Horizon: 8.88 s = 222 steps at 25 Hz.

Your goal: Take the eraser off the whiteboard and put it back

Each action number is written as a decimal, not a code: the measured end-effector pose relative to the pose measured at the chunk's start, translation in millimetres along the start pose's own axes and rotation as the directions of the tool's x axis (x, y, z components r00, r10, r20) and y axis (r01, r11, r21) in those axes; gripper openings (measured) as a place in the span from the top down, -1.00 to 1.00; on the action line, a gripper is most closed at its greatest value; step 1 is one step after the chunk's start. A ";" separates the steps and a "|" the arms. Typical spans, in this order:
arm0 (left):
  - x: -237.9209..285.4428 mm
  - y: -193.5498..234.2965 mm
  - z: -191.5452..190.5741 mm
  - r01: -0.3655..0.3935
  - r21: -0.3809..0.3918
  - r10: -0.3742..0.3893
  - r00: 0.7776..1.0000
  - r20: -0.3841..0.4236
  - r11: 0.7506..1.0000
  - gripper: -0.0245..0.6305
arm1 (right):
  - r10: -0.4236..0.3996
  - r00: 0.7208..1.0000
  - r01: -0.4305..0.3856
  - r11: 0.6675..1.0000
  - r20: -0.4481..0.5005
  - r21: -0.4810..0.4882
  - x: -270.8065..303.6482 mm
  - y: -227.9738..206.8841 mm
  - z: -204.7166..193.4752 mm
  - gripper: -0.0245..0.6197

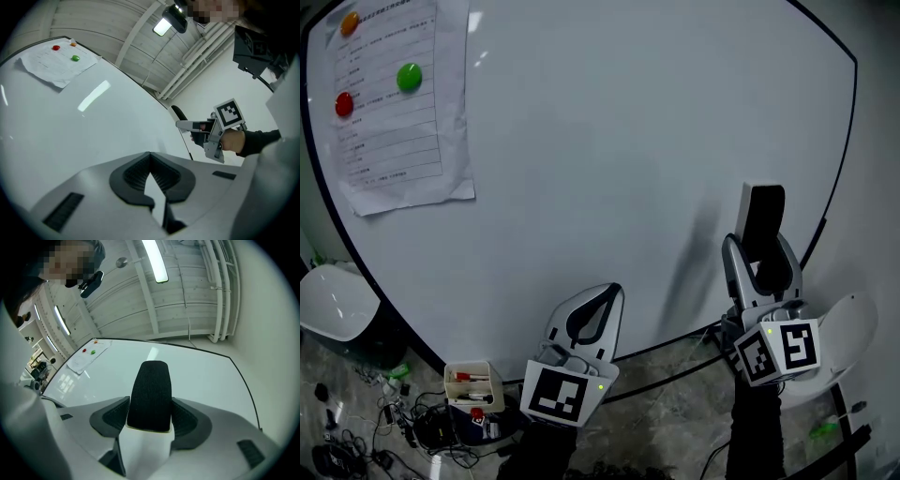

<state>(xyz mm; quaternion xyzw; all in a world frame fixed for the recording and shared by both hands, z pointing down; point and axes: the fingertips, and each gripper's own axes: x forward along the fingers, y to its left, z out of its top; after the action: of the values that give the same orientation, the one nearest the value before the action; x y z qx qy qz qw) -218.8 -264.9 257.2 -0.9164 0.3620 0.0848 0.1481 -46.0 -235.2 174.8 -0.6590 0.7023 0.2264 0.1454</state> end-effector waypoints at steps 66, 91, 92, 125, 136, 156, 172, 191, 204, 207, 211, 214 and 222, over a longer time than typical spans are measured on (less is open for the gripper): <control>349.6 -267.4 -15.8 -0.186 0.012 0.185 0.980 0.067 0.982 0.91 | 0.084 0.996 -0.084 0.996 0.004 0.017 31.0 -471.8 -66.0 0.07; 390.9 -275.0 -23.0 -0.252 0.078 0.251 0.968 0.021 0.965 0.91 | 0.173 0.978 -0.176 0.984 0.119 0.021 88.5 -507.7 -45.3 0.07; 391.8 -274.7 -20.7 -0.247 0.082 0.245 0.969 0.028 0.966 0.91 | 0.169 0.977 -0.172 0.985 0.129 0.014 92.0 -509.0 -38.7 0.07; 430.9 -284.8 18.9 -0.170 0.147 0.156 0.982 0.103 0.974 0.91 | 0.108 0.987 -0.108 0.994 0.120 -0.005 196.0 -571.7 81.4 0.07; 481.8 -300.9 63.8 -0.100 0.189 0.064 0.980 0.189 0.977 0.91 | 0.129 0.986 -0.132 0.991 0.109 0.013 201.4 -572.6 76.8 0.07; 479.6 -310.4 62.7 -0.094 0.169 0.061 0.980 0.191 0.981 0.91 | 0.173 0.975 -0.162 0.983 0.139 -0.087 193.6 -569.9 72.9 0.05; 455.2 -305.4 59.6 -0.135 0.138 0.109 0.978 0.176 0.981 0.91 | 0.235 0.939 -0.229 0.972 0.250 -0.055 105.5 -543.0 73.1 0.07; 418.8 -302.3 43.3 -0.153 0.067 0.143 0.980 0.135 0.986 0.91 | 0.196 0.959 -0.211 0.976 0.206 0.058 23.1 -528.0 25.8 0.68; 409.3 -314.2 34.6 -0.140 0.053 0.132 0.982 0.132 0.989 0.91 | 0.185 0.966 -0.205 0.974 0.181 0.097 -10.3 -516.7 10.9 0.89; 406.1 -314.6 32.7 -0.135 0.071 0.125 0.983 0.133 0.988 0.91 | 0.197 0.966 -0.217 0.970 0.170 0.106 -14.5 -511.3 7.6 0.89; 402.9 -315.9 33.2 -0.140 0.055 0.132 0.983 0.127 0.989 0.91 | 0.209 0.964 -0.225 0.971 0.164 0.084 -16.6 -504.4 6.5 0.90; 401.5 -317.9 31.5 -0.141 0.050 0.134 0.984 0.118 0.989 0.91 | 0.212 0.965 -0.224 0.972 0.153 0.066 -17.8 -498.3 4.1 0.90; 396.6 -315.1 33.6 -0.146 0.051 0.139 0.982 0.124 0.988 0.91 | 0.226 0.965 -0.235 0.971 0.135 0.052 -18.4 -488.2 1.7 0.90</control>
<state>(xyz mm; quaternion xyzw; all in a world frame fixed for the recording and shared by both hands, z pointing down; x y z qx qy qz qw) 283.5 -288.3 187.6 -0.8765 0.4195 0.1394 0.1904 439.5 -232.7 120.9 -0.5517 0.7706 0.2599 0.1851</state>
